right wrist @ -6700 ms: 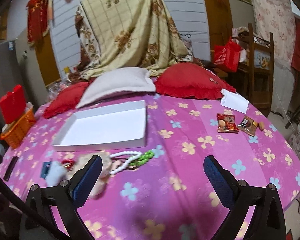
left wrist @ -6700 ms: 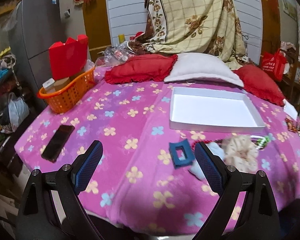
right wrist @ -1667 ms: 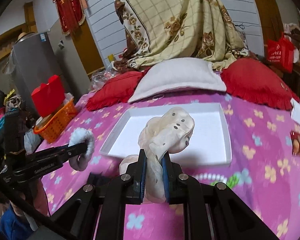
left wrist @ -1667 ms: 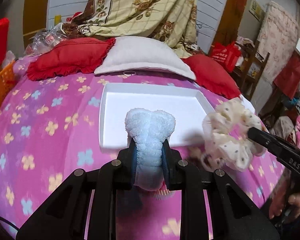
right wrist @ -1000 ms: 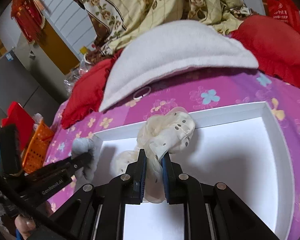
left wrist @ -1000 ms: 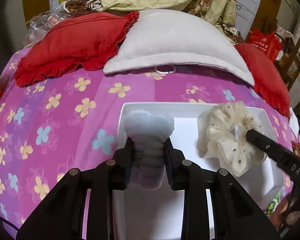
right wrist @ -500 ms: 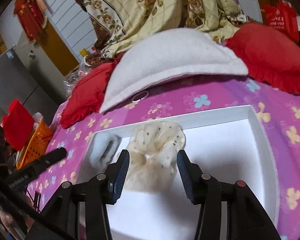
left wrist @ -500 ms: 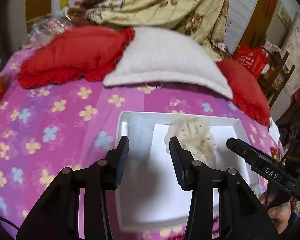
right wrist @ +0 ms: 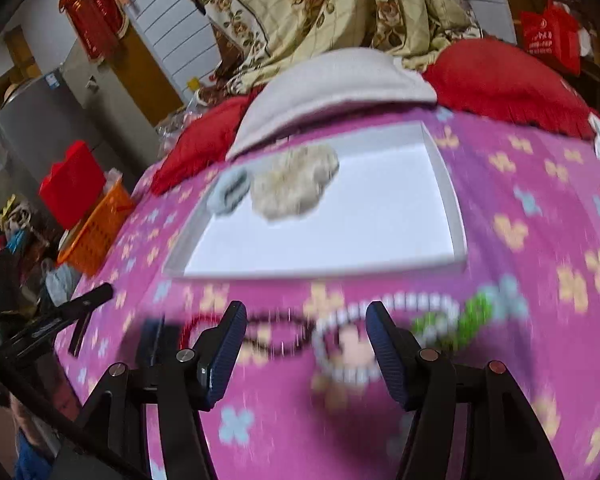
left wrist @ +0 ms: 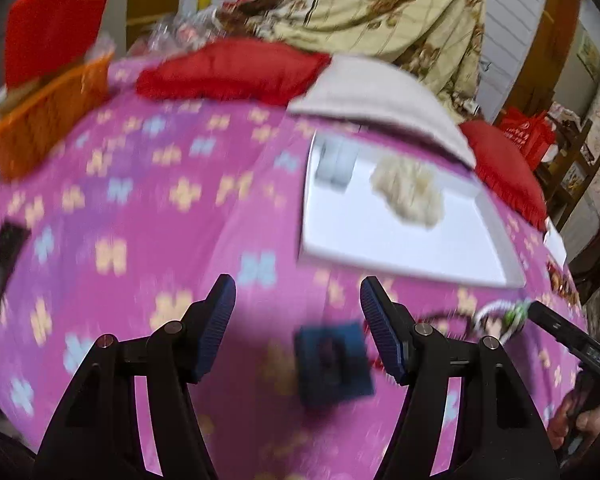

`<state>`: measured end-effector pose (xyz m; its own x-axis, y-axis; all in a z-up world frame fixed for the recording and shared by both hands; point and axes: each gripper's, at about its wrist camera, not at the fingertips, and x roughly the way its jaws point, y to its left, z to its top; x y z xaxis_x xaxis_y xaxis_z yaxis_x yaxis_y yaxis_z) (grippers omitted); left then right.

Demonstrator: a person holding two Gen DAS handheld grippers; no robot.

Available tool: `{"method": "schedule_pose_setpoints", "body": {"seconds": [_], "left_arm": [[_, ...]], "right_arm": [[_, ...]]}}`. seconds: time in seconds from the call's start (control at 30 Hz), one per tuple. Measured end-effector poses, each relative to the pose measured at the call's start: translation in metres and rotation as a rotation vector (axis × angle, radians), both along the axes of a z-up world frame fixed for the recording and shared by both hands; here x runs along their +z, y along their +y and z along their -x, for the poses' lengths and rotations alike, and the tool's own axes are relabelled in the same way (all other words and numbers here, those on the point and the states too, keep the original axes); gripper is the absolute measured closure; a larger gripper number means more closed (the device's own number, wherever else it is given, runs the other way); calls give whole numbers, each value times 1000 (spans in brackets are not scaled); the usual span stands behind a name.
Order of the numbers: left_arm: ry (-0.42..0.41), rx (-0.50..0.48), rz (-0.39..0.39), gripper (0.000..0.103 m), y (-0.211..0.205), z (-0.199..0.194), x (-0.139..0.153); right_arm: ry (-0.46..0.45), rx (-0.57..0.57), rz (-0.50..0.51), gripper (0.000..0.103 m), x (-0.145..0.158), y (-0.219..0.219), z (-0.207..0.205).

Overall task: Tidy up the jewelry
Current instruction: 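Grasp the dark blue claw clip with the left tool and lift it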

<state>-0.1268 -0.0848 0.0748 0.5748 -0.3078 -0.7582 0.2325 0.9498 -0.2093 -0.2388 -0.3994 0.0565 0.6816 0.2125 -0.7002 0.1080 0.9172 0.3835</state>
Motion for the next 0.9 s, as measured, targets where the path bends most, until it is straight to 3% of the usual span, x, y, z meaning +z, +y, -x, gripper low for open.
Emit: {"method": "schedule_pose_setpoints", "body": {"seconds": [0.1, 0.43, 0.9], "left_arm": [[58, -16, -3, 38, -1, 9, -21], [74, -75, 6, 38, -2, 13, -44], [-48, -210, -87, 32, -34, 32, -37]], "right_arm": [[1, -7, 15, 43, -8, 3, 18], [13, -24, 27, 43, -23, 1, 38], [7, 45, 12, 43, -30, 30, 25]]}}
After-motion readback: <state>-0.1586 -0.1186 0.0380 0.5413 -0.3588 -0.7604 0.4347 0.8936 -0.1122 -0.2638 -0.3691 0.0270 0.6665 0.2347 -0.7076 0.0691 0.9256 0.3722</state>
